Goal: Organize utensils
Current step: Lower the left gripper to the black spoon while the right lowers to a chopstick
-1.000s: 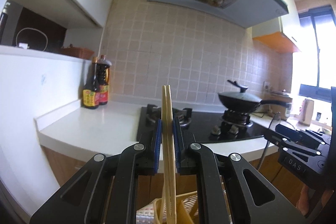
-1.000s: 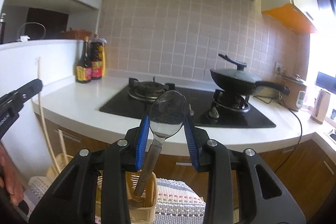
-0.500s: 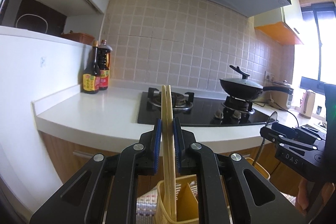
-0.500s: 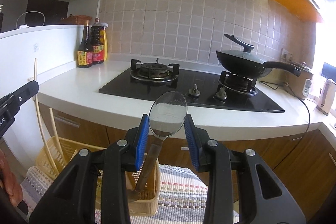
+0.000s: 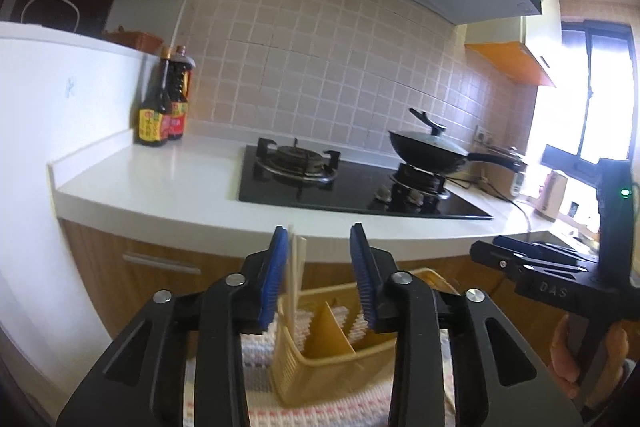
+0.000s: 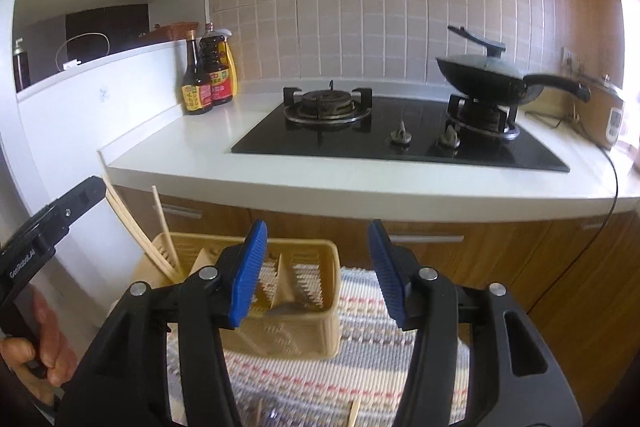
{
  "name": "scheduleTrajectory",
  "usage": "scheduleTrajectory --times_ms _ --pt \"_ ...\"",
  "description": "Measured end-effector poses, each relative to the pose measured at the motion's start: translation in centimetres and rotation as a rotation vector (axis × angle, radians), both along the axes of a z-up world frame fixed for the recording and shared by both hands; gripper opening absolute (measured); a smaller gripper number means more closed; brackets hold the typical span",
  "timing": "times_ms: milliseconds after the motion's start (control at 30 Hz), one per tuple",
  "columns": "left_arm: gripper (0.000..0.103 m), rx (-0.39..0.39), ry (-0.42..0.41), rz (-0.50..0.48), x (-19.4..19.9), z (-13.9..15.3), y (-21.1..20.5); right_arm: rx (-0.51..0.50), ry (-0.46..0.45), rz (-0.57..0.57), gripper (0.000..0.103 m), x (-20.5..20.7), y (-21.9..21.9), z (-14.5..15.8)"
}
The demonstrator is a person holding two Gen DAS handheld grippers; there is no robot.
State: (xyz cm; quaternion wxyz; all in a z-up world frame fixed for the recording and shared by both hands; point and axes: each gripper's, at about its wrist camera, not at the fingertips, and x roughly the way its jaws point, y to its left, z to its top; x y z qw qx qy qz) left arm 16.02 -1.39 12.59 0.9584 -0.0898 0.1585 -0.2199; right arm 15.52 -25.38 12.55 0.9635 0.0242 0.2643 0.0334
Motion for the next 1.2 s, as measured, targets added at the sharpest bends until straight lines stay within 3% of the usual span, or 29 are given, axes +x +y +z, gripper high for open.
scheduleTrajectory --times_ms 67,300,567,767,900,1033,1200 --pt "0.041 -0.013 0.018 -0.023 -0.8 0.4 0.5 0.015 0.02 0.0 0.049 -0.6 -0.2 0.2" --pt "0.047 -0.009 0.077 -0.096 -3.9 1.9 1.5 0.049 0.113 0.014 0.049 -3.0 -0.5 0.7" --pt "0.047 0.137 0.201 -0.181 -7.2 1.1 0.2 0.084 0.253 0.026 0.049 -4.7 -0.9 -0.4" --pt "0.047 0.228 0.422 -0.256 -8.0 -3.3 -1.0 0.111 0.384 0.05 0.049 -5.0 -1.5 -2.8" --pt "0.045 0.243 0.575 -0.33 -8.0 -7.3 -1.5 0.113 0.461 0.059 0.049 -5.2 -1.8 -4.8" --pt "0.034 0.28 0.695 -0.391 -8.6 -11.0 -2.0 0.124 0.523 0.069 0.049 -5.4 -2.1 -6.5" --pt "0.029 0.339 0.802 -0.439 -9.5 -14.4 -3.1 0.115 0.589 0.083 0.049 -5.6 -2.0 -8.9"
